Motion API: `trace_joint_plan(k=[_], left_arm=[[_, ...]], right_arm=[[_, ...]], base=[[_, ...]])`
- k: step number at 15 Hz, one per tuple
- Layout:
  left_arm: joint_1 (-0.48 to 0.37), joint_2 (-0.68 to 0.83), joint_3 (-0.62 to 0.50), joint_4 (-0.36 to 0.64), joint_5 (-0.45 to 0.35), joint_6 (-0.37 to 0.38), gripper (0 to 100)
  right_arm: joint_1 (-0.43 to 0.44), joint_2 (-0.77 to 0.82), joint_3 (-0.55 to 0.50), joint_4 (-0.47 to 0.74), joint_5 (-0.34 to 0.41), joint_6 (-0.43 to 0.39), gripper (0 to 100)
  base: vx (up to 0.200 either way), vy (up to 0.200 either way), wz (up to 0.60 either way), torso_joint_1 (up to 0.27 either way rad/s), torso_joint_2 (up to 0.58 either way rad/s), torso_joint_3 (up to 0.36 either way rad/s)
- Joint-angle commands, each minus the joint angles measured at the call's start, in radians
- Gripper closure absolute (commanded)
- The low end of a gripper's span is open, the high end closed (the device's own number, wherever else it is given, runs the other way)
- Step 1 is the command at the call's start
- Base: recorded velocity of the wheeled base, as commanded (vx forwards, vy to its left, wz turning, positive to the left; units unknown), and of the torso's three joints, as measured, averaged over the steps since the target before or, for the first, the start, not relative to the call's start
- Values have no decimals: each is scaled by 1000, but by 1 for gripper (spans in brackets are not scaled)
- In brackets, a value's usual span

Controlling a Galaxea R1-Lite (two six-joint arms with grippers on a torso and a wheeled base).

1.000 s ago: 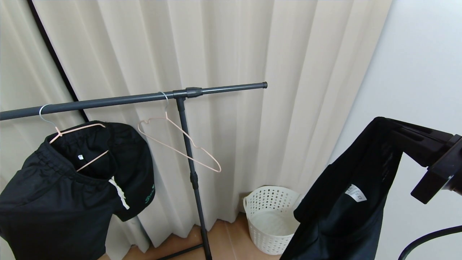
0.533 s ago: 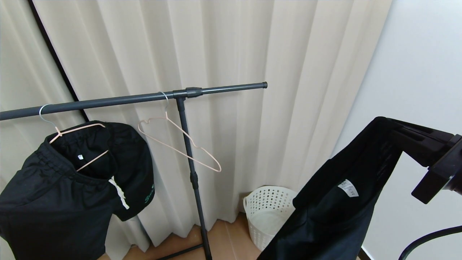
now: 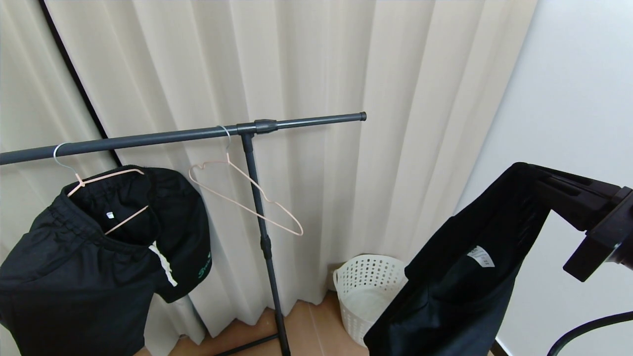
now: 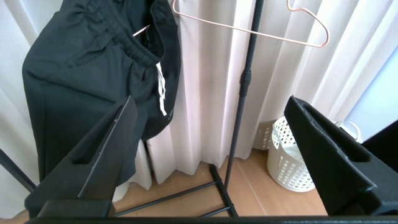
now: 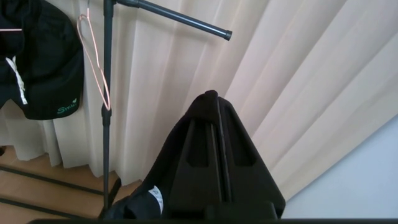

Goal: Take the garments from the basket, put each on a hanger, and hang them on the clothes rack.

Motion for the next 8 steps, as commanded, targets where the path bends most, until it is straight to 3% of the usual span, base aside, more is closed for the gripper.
trace_joint_plan(k=[1,7,8], left_arm=[[0,1,0,-1,2,0,0],[0,3,0,4,2,18,0],[-2,24,-25,24,0,64,0]], right_arm=[[0,-1,0,0,0,-1,100],[0,1,-3,9,-9,-18,100],[0,13,-9,11,-12,-19,100]], base=[[0,0,0,0,0,0],[0,0,0,0,0,0],[0,0,0,0,0,0]])
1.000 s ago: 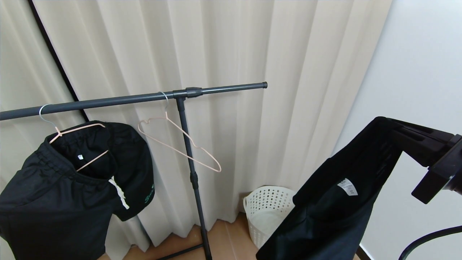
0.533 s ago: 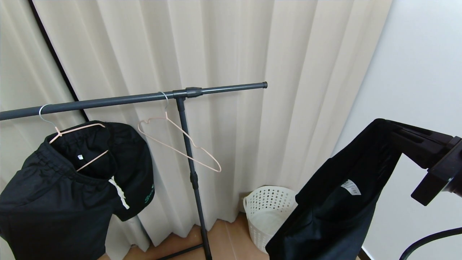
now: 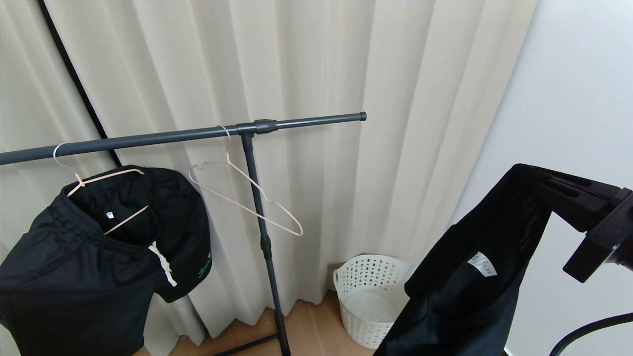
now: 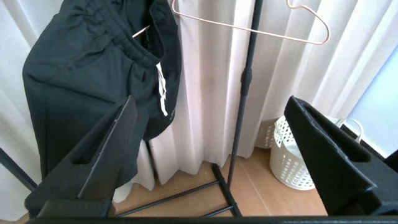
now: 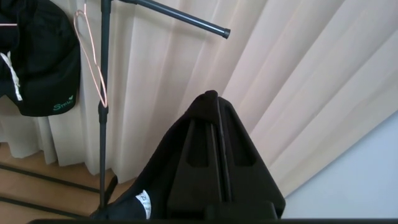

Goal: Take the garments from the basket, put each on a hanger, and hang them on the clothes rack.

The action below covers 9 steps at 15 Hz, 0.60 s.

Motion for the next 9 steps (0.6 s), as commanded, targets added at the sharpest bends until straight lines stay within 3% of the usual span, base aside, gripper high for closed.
trace_joint_plan(k=[1,3,5,7,9], left_arm=[[-2,136,-92,54,-9,44,0],[-14,438,-284,68,-51,-88,0],[-61,690,-424,79,-78,-125,0],[-202,851,-488,80,-78,-185,0],[-383,969,-557,83,-58,-347,0]], right_arm=[[3,45,-12,-4,-2,3,100],[28,113,-24,-12,1,63,100],[120,189,-77,-11,-2,185,100],[125,281,-156,-12,-1,234,100],[123,335,-203,-12,10,237,100]], base=[[0,0,0,0,0,0],[0,0,0,0,0,0],[0,0,0,0,0,0],[0,0,0,0,0,0],[0,0,0,0,0,0]])
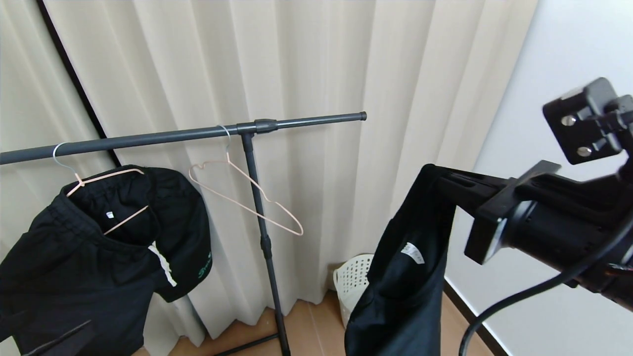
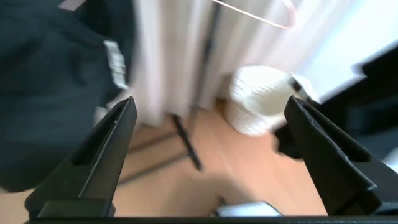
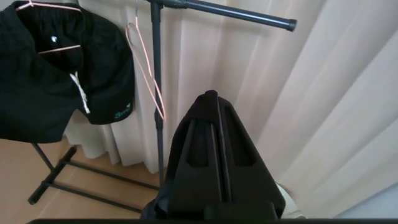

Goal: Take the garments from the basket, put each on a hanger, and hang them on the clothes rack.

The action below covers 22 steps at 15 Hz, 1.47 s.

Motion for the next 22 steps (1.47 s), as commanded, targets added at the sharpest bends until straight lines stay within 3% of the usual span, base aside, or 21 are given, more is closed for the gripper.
trace_joint_plan(k=[1,2,5,7,9,15,22], left_arm=[[-281,360,-176,11,35,-202,0],[-416,491,-238,10,95,-290,0],[-521,653,-341,4,94,-311,0],[-531,727,-364,-7,92,-320,0],[-549,827,-373,-88,92,-328,0],[-575,952,-399,-203,98,-331,0],[-508,1008,-399,-271,109,-360,0]], right_arm=[[5,108,-60,-1,5,16,100],[5,145,-89,-3,5,30,100],[12,228,-170,-1,4,42,100],[41,266,-218,-1,2,50,100],[55,319,-264,-1,2,50,100],[127,329,-287,2,-6,55,100],[156,288,-268,10,-7,64,100]], base=[[0,0,0,0,0,0],[0,0,0,0,0,0],[0,0,0,0,0,0],[0,0,0,0,0,0],[0,0,0,0,0,0],[0,0,0,9,1,0],[0,0,0,0,0,0]])
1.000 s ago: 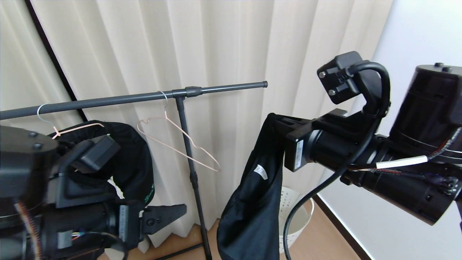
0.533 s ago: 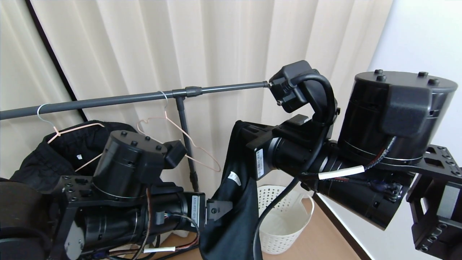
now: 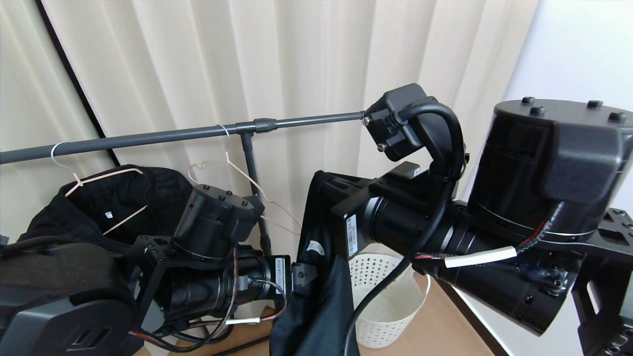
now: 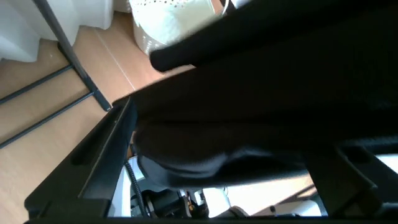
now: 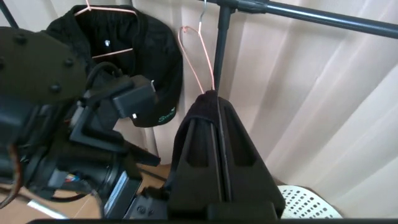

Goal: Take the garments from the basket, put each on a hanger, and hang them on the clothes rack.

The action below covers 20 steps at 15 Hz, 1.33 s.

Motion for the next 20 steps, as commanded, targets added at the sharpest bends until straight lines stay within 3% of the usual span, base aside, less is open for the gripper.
trace_joint_plan(k=[1,9,10,15,20], left_arm=[[24,6,3,0,0,0,0],[69,51,8,-11,5,2,0],[69,54,8,-11,5,2,100],[52,37,12,-11,5,5,100],[57,-83,9,-1,6,54,100]], right_arm=[[12,-32,4,3,1,0,100],[13,-127,38,5,1,1,100],[12,-140,46,3,2,1,100],[-30,-140,49,0,8,11,100],[-143,-130,56,8,-6,0,100]], base=[[0,0,0,0,0,0],[0,0,0,0,0,0],[0,0,0,0,0,0],[0,0,0,0,0,0],[0,0,0,0,0,0]])
